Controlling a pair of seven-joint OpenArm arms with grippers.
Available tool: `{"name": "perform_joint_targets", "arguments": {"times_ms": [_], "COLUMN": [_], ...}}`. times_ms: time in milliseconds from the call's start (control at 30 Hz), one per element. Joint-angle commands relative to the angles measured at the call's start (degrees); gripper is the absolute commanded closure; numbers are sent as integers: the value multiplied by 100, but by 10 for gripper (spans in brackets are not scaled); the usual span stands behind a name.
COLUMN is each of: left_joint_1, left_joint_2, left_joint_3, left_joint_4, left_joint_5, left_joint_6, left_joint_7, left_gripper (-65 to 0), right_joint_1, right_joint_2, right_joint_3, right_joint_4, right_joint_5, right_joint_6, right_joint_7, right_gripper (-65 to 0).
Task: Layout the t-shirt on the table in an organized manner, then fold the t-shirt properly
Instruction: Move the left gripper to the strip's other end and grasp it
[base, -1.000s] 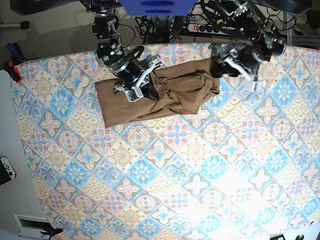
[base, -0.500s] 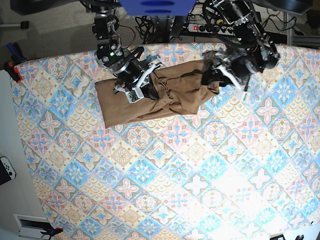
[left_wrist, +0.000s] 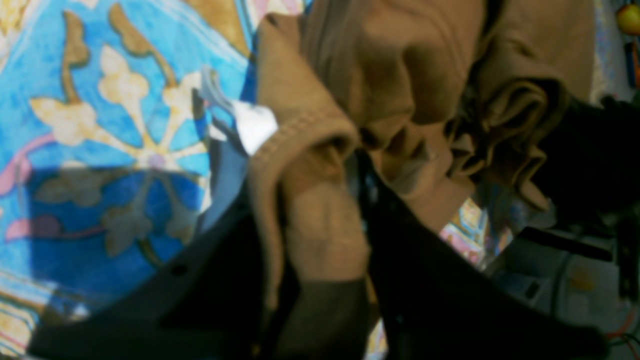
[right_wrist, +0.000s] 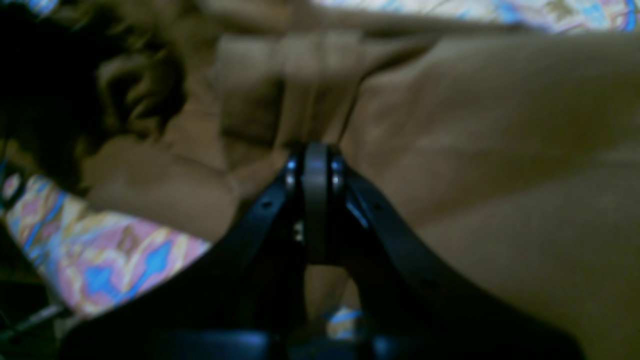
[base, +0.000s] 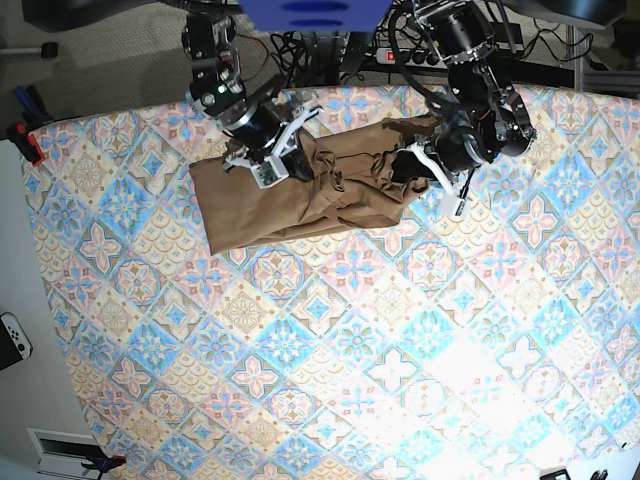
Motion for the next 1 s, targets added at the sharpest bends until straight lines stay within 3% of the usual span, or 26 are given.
{"name": "perform_joint_targets", "arguments": {"times_ms": [0, 133, 333, 500, 667, 967], "left_joint_1": [-54, -194, -186, 78, 351, 104], "left_joint_2": [11, -24, -227, -315, -341, 257], "left_joint_3": [3, -6, 3, 267, 882, 961], "left_joint_4": [41, 146, 1140, 2370, 2634, 2643], "left_joint_5": [280, 350, 368, 377, 368, 377], "left_joint_6": [29, 29, 29, 29, 29, 29], "left_joint_7": [136, 118, 162, 180, 127, 127], "left_gripper": [0, 0, 0, 0, 0, 0], "right_joint_1": [110, 92, 92, 92, 110, 110], "right_joint_2": [-18, -18, -18, -18, -18, -18], "right_joint_3": [-9, 18, 35, 44, 44, 563], "right_joint_4": [305, 525, 525, 498, 489, 489], "right_joint_5": [109, 109, 109, 109, 118, 127], "right_joint_6": [34, 43, 43, 43, 34, 25], "right_joint_7": [228, 228, 228, 228, 228, 254], "right_gripper": [-19, -197, -338, -359, -359, -359]}}
